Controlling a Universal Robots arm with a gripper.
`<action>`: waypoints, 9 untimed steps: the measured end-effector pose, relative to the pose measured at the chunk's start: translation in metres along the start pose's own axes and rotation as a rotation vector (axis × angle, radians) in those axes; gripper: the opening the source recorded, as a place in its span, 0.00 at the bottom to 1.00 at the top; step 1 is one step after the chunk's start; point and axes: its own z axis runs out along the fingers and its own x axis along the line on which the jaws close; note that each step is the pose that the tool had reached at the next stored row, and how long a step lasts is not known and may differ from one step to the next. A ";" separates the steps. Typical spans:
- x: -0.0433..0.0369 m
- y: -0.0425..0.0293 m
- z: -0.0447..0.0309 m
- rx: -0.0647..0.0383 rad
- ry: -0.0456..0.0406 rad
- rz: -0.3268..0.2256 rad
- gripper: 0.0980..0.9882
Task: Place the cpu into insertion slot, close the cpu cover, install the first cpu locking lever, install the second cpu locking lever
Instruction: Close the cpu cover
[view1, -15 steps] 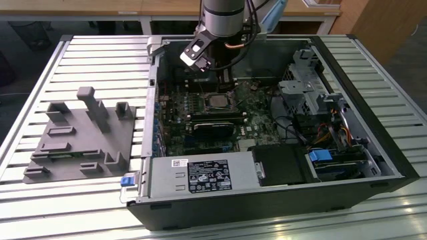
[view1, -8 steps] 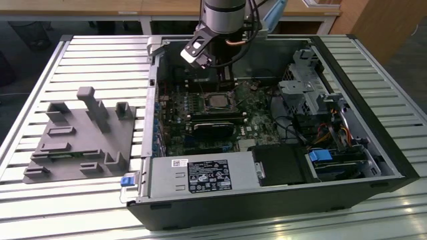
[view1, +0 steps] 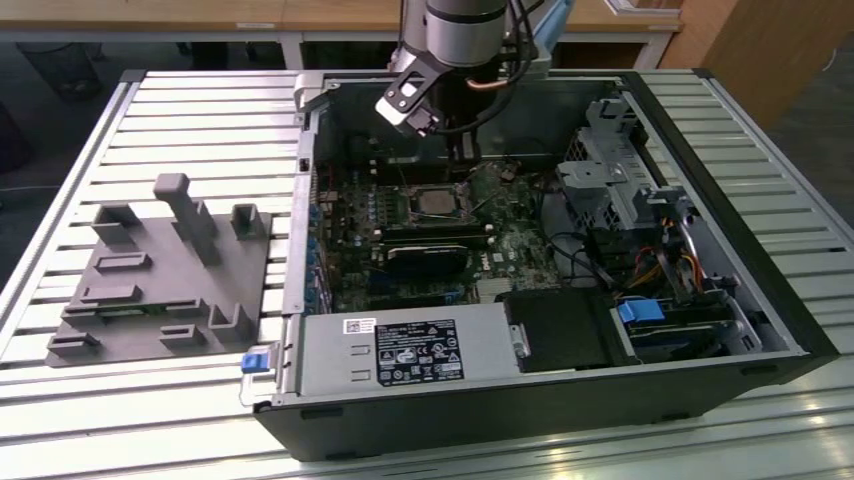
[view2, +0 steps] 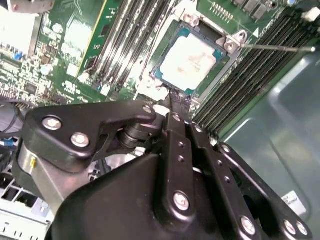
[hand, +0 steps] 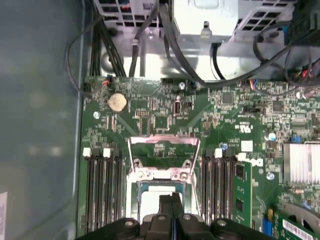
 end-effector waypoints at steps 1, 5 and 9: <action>0.0000 0.0003 -0.0019 0.000 0.0001 0.000 0.03; 0.0000 0.0012 -0.0125 0.000 0.0000 0.000 0.03; 0.0002 0.0015 -0.0177 0.000 0.0001 0.000 0.03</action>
